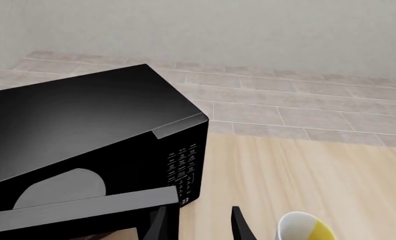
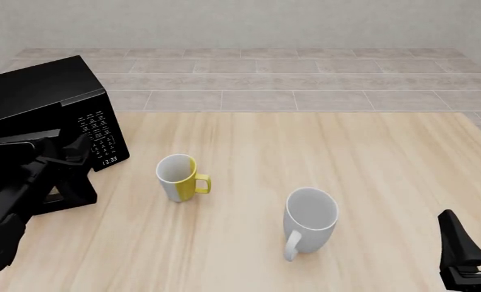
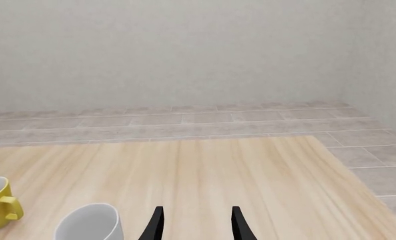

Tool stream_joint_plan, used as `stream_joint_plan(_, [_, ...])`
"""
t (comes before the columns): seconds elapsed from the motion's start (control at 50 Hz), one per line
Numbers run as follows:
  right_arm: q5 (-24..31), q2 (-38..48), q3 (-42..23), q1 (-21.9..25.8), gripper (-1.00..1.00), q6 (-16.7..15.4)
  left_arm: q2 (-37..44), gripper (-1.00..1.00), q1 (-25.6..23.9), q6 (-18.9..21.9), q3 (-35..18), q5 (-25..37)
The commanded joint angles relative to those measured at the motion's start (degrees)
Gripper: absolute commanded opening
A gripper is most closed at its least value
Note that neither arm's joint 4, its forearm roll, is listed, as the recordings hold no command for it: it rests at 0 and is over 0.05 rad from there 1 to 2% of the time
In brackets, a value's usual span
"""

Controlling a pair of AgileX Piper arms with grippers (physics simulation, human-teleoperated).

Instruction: Close the microwave.

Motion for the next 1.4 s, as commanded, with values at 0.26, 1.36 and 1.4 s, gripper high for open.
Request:
stream_joint_plan(0.26, [0.19, -0.10, 0.00, 0.01, 1.00, -0.18, 9.79, 1.00, 0.79, 0.02, -8.60, 4.29])
stream_joint_plan(1.36, [-0.28, 0.19, -0.01, 1.81, 1.00, -1.32, 18.85, 1.00, 6.32, -0.84, -21.43, 8.60])
stream_joint_plan(1.4, [-0.24, 0.13, -0.02, 1.74, 1.00, -1.35, 19.14, 1.00, 6.34, -1.13, -22.04, 9.02])
